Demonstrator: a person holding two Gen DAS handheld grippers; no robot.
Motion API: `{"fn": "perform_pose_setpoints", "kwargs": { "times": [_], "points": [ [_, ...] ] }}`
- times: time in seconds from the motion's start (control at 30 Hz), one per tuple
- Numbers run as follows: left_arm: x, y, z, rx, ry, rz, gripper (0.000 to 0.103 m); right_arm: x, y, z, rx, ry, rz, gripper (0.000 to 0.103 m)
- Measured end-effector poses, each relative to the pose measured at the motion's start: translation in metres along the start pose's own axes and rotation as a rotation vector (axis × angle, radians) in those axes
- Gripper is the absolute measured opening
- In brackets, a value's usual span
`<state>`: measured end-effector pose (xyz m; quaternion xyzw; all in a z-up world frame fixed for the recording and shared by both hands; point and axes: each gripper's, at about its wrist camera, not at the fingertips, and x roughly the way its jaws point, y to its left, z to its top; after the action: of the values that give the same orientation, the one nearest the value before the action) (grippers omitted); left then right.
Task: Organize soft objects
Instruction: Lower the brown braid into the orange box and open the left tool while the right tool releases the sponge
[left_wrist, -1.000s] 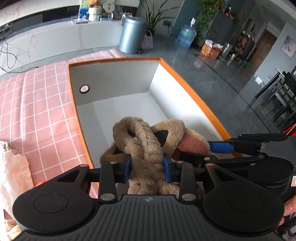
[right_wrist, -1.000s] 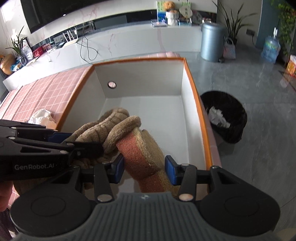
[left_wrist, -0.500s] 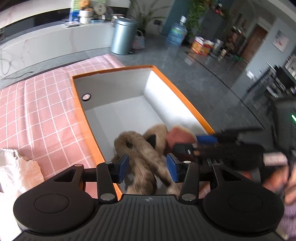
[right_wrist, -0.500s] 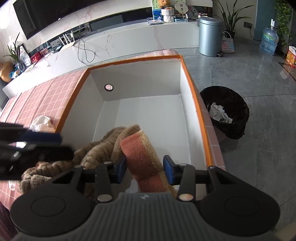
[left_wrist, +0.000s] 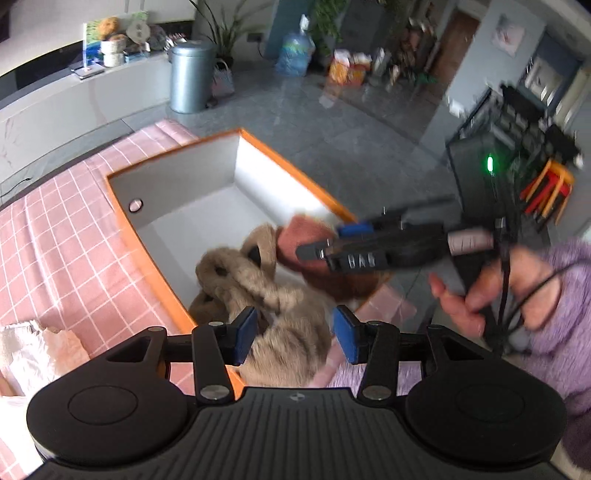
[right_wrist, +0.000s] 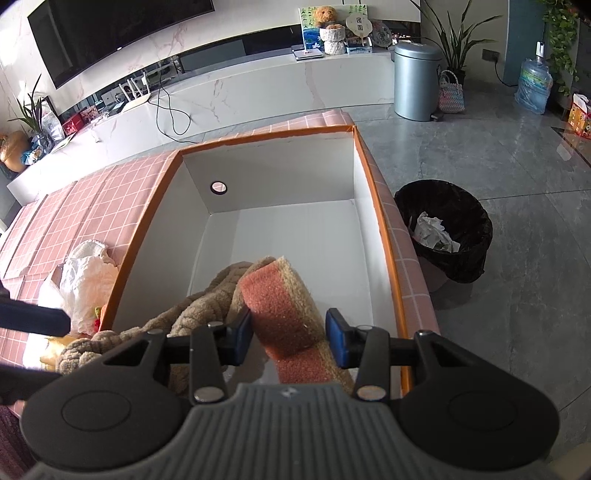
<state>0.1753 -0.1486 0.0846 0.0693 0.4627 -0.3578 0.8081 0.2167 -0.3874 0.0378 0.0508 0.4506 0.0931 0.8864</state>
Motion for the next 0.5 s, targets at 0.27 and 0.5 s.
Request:
{"fn": "perform_pose_setpoints", "kwargs": {
  "times": [0.27,0.5],
  "points": [
    [0.029,-0.002,-0.002,0.027,0.046,0.086,0.035,0.000,-0.002,0.000,0.013,0.000,0.003,0.042],
    [0.058,0.000,0.004,0.033,0.073,0.151,0.034,0.018,-0.008,0.004,0.118,0.049,0.037,0.042]
  ]
}}
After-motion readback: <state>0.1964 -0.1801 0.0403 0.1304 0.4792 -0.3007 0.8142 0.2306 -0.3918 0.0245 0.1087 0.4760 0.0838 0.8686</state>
